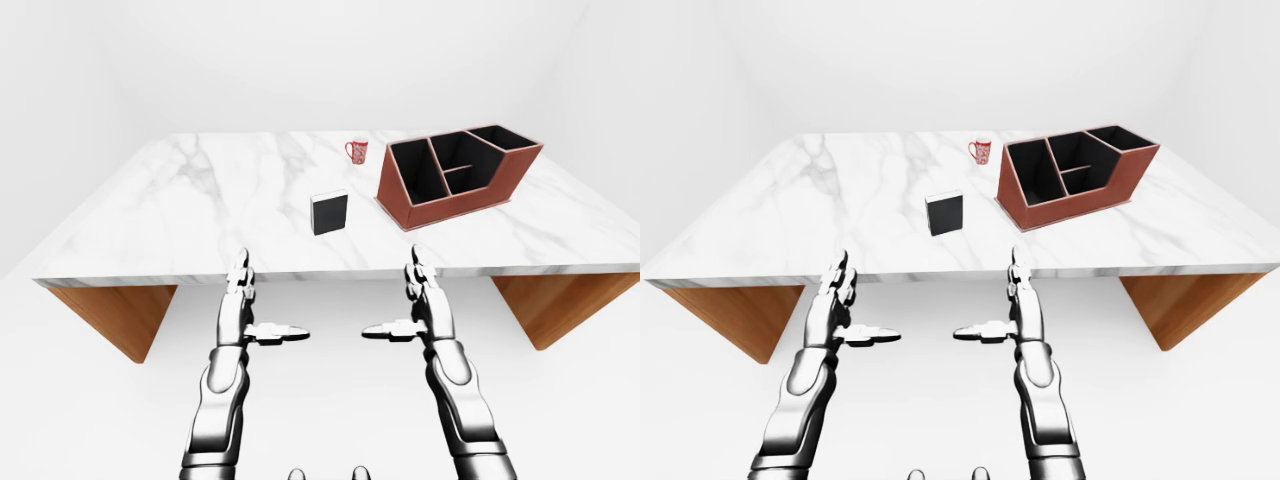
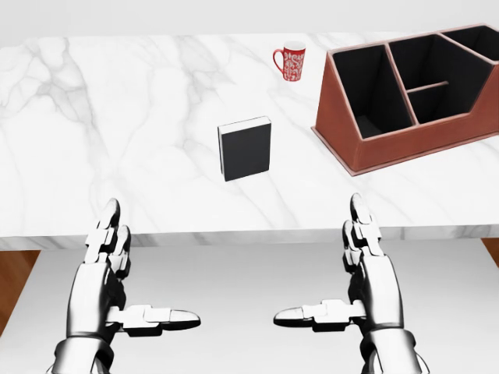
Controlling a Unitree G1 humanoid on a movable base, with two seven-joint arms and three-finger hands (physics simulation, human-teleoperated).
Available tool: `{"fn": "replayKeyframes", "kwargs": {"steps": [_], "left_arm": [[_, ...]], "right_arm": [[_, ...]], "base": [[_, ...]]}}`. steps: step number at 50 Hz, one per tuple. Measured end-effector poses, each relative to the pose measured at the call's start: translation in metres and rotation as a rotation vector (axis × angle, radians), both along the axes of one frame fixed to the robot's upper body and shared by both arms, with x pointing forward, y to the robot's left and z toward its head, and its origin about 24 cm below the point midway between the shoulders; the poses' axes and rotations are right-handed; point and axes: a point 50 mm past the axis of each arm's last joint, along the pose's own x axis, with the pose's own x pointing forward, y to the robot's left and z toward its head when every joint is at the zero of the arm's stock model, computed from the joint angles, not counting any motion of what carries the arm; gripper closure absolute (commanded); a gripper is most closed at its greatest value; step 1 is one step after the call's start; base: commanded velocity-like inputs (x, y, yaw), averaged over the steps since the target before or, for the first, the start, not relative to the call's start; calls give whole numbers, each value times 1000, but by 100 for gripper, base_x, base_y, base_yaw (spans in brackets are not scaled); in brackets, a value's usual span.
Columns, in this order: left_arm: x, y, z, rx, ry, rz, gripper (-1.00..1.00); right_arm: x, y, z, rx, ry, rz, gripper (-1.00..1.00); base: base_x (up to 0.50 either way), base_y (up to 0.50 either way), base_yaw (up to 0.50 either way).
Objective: Pick up the book and place it in the right compartment of the caddy.
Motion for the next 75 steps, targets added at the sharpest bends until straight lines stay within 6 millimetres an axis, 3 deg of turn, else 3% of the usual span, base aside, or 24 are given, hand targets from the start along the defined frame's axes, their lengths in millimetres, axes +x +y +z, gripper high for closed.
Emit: {"fn": "replayKeyframes", "kwargs": {"steps": [46, 75], "left_arm": [[-2, 6, 6, 11, -46, 0, -100], [-1, 6, 4, 15, -45, 4, -100]], "right_arm": [[-4, -1, 0, -34, -38, 36, -100], [-4, 1, -2, -51, -34, 43, -100]], "base": [[0, 0, 0], [7, 1, 33]]}}
